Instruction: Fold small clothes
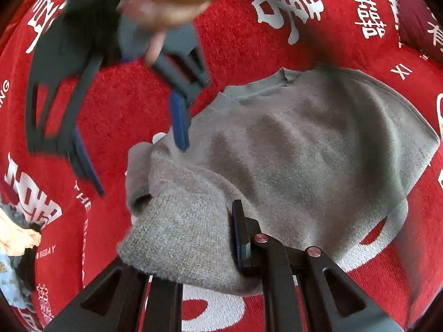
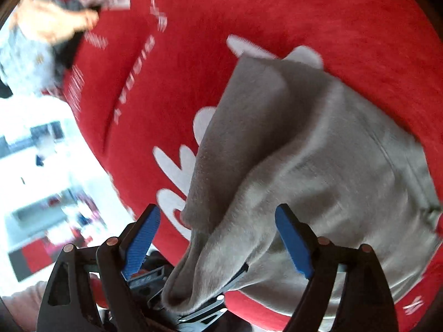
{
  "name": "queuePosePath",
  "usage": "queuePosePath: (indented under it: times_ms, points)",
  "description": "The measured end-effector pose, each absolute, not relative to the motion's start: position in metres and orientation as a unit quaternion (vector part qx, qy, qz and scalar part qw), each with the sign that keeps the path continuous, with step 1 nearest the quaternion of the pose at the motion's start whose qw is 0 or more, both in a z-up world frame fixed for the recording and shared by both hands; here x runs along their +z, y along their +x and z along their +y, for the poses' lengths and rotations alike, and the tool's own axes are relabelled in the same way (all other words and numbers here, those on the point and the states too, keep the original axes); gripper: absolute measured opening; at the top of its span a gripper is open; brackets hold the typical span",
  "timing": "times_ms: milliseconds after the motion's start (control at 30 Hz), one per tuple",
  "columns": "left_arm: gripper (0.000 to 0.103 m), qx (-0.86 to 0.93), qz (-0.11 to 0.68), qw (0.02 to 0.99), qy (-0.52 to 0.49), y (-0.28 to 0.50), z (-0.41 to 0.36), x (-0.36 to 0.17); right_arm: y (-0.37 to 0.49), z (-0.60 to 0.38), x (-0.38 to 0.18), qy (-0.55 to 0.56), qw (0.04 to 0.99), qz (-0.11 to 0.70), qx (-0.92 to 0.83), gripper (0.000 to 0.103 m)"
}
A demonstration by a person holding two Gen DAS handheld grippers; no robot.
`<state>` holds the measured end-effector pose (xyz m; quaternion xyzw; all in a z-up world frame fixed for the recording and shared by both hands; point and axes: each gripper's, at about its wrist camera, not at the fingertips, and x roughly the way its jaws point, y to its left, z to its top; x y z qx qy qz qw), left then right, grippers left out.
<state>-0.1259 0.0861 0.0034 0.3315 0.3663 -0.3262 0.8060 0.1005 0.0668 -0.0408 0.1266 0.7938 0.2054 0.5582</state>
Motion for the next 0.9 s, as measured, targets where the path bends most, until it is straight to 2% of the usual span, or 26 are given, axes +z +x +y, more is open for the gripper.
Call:
queuePosePath:
  times_ms: [300,333,367,433,467,700,900]
  points:
    - [0.015,-0.332,0.363,0.807,0.328,-0.124,0.087,0.004,0.115,0.097,-0.077,0.023,0.539,0.827,0.158,0.087]
    - [0.015,-0.332,0.364,0.807,0.326,-0.125,0.088,0.003,0.115,0.095,-0.079,0.025,0.543,0.826,0.152,0.077]
    - [0.015,-0.331,0.366,0.807,0.325,-0.123,0.089,0.004,0.115,0.089,-0.079,0.032,0.551,0.822,0.142,0.05]
    - [0.015,-0.33,0.372,0.808,0.316,-0.121,0.091,0.006,0.112,0.072,-0.075,0.062,0.567,0.811,0.132,0.027]
    - [0.015,-0.331,0.372,0.808,0.313,-0.12,0.091,0.008,0.11,0.062,-0.071,0.092,0.574,0.802,0.138,0.022]
    - [0.015,-0.361,0.341,0.816,0.296,-0.129,0.072,0.051,0.071,-0.02,-0.016,0.247,0.649,0.7,0.167,0.019]
    - [0.015,-0.401,0.306,0.814,0.287,-0.153,0.031,0.088,0.027,-0.09,0.037,0.325,0.704,0.607,0.172,0.019]
